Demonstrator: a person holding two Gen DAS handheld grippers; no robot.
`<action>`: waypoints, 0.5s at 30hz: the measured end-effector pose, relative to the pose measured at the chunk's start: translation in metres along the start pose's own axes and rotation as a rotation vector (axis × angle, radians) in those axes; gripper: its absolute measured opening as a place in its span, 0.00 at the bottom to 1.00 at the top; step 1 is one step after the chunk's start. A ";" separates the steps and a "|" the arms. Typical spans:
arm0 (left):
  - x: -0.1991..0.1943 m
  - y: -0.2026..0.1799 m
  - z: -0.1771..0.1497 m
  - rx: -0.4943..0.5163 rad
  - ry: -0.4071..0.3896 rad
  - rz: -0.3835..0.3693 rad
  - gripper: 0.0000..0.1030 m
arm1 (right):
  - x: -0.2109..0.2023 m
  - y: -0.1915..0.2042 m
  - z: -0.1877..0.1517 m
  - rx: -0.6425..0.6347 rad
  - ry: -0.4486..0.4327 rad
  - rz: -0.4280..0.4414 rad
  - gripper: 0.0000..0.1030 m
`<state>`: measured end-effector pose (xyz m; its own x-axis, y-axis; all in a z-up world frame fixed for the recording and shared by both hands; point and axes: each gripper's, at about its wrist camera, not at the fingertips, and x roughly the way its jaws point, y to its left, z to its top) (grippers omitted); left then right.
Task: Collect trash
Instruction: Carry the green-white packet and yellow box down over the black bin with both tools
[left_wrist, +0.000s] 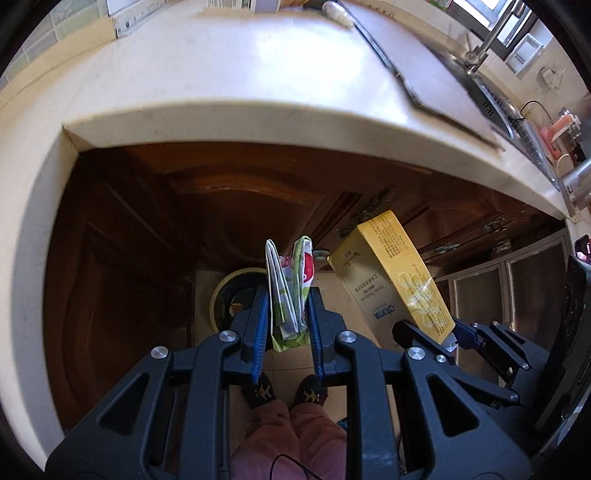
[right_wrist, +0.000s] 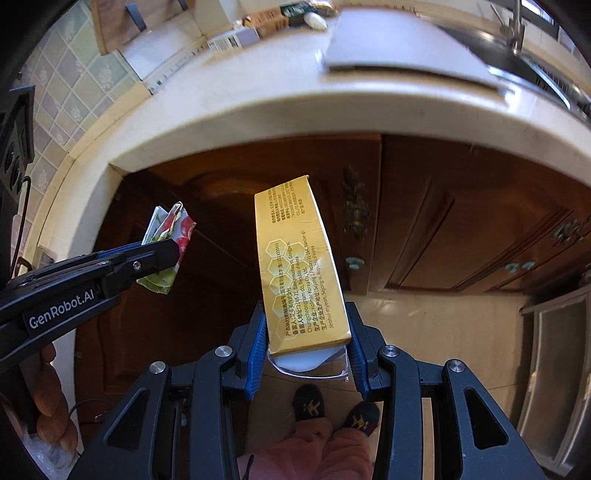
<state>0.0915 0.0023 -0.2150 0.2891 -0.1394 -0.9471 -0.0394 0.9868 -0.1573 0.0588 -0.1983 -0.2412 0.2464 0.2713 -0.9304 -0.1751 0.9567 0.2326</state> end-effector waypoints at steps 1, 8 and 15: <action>0.010 0.001 -0.001 -0.003 0.005 0.007 0.16 | 0.009 -0.003 -0.001 0.009 0.006 0.003 0.37; 0.076 0.013 -0.011 -0.020 0.052 0.026 0.16 | 0.075 -0.026 -0.007 0.068 0.038 0.021 0.37; 0.128 0.023 -0.019 -0.044 0.086 0.042 0.16 | 0.130 -0.039 -0.014 0.106 0.071 0.022 0.37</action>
<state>0.1092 0.0060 -0.3451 0.2030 -0.1066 -0.9734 -0.0926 0.9875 -0.1275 0.0841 -0.2018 -0.3750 0.1744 0.2876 -0.9417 -0.0774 0.9574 0.2781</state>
